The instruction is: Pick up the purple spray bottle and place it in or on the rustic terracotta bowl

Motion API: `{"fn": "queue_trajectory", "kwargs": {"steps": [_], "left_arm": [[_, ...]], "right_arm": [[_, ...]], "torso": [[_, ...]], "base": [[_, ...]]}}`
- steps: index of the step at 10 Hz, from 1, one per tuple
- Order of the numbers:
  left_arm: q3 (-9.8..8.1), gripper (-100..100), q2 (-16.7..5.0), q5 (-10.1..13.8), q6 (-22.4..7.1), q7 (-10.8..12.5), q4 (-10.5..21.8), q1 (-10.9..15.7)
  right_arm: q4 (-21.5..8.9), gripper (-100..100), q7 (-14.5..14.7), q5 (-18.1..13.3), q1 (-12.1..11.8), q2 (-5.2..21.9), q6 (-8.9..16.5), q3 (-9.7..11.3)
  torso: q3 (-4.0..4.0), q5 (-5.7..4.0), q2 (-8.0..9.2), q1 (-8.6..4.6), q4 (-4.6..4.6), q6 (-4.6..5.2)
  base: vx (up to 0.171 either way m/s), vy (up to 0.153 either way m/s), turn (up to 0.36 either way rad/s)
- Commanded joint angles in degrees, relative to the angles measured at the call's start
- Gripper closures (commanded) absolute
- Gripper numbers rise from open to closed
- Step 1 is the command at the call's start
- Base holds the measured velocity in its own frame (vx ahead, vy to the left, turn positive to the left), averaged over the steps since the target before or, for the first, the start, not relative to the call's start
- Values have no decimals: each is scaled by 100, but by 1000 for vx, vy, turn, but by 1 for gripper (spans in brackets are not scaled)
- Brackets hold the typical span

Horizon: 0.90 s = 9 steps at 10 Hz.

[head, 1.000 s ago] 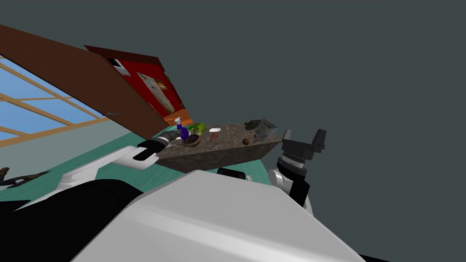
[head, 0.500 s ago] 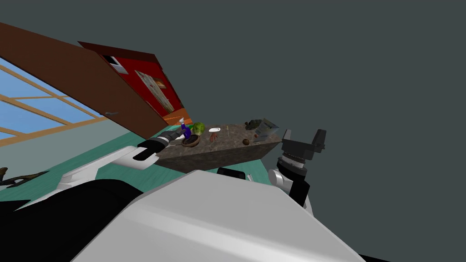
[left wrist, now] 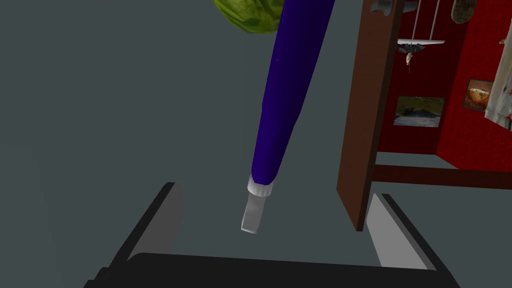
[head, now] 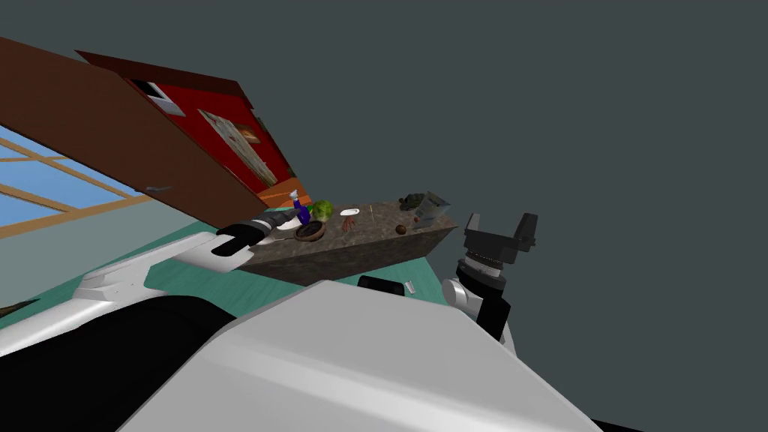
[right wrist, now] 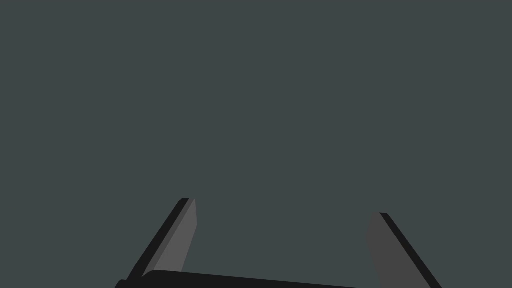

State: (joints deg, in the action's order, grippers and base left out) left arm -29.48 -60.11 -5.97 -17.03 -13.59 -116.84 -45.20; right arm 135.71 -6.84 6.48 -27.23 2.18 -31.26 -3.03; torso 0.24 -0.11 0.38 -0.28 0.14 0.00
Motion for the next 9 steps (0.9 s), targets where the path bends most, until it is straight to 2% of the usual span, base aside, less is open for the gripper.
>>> {"fn": "queue_trajectory", "kwargs": {"steps": [1,5,6,7,9], "left_arm": [[-93,-100,-258,107,-68,165,165,0],[-336,-100,-843,346,-172,537,579,-35],[-348,-100,-738,321,-150,470,475,-93],[-360,0,-751,328,-152,490,484,-98],[-358,0,-750,327,-152,489,483,-98]], "right_arm": [[0,0,0,0,0,0,0,0],[0,0,0,0,0,0,0,0],[0,0,0,0,0,0,0,0],[0,0,0,0,-1,0,0,-1],[0,0,0,0,-2,0,0,-1]], "torso": [[0,0,0,0,0,0],[-6,-1,-11,-4,-3,0],[-5,-1,-9,-3,-2,0],[-11,2,-20,4,-4,-3],[-20,4,-35,11,-8,-2]], "base": [[-92,-36,-112],[-81,-37,-114],[-38,-14,-20],[-6,-3,5],[0,0,0]]}}
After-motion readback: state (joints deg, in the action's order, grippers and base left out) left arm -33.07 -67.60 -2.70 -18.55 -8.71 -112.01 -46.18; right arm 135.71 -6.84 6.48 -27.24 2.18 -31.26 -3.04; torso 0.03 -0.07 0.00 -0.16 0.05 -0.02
